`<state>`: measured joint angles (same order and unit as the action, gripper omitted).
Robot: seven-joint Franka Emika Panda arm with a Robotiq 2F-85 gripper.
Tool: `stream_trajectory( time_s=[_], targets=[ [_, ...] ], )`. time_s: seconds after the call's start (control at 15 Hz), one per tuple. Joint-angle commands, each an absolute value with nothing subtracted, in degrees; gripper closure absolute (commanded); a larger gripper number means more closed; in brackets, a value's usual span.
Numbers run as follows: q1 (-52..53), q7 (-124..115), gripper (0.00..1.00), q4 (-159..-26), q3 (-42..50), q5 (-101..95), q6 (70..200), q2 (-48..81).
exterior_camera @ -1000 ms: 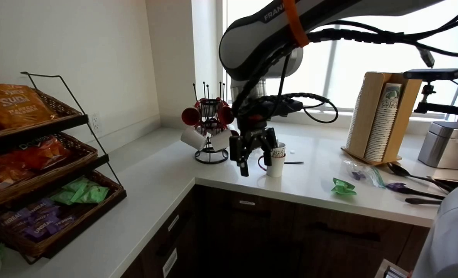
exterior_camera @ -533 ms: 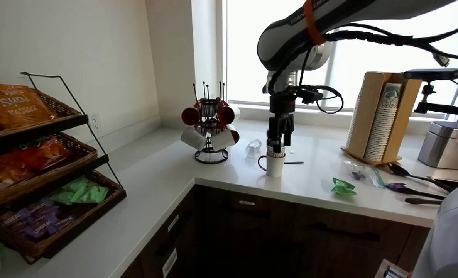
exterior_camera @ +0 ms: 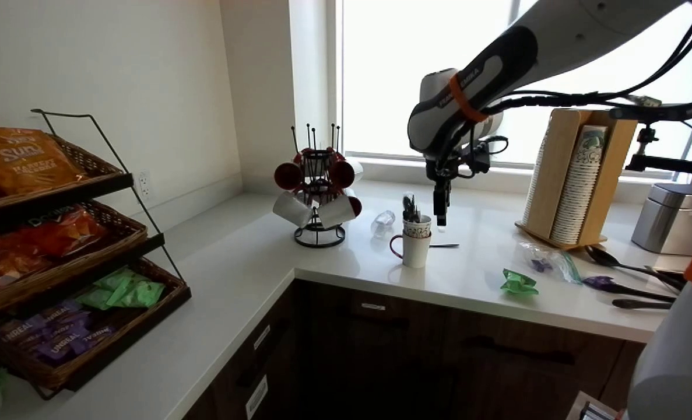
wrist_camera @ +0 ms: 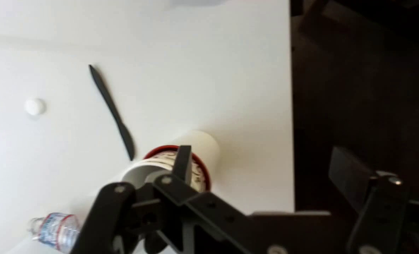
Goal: Put the pen inside the cup
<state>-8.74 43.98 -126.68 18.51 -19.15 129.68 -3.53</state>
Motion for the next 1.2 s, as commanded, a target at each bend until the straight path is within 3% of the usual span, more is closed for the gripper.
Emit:
stream_trajectory(
  time_s=[0.0,0.67,0.87,1.13],
  targets=[
    [-11.10,43.02,0.00,-126.50,16.95,-20.03,132.22,-2.32],
    [-13.81,50.57,0.00,-123.14,17.84,-19.53,139.67,2.07],
    [-15.91,64.64,0.00,-121.94,17.89,-9.77,145.37,5.04],
    [-20.48,80.77,0.00,-116.21,16.65,5.36,143.38,11.81]
  ],
)
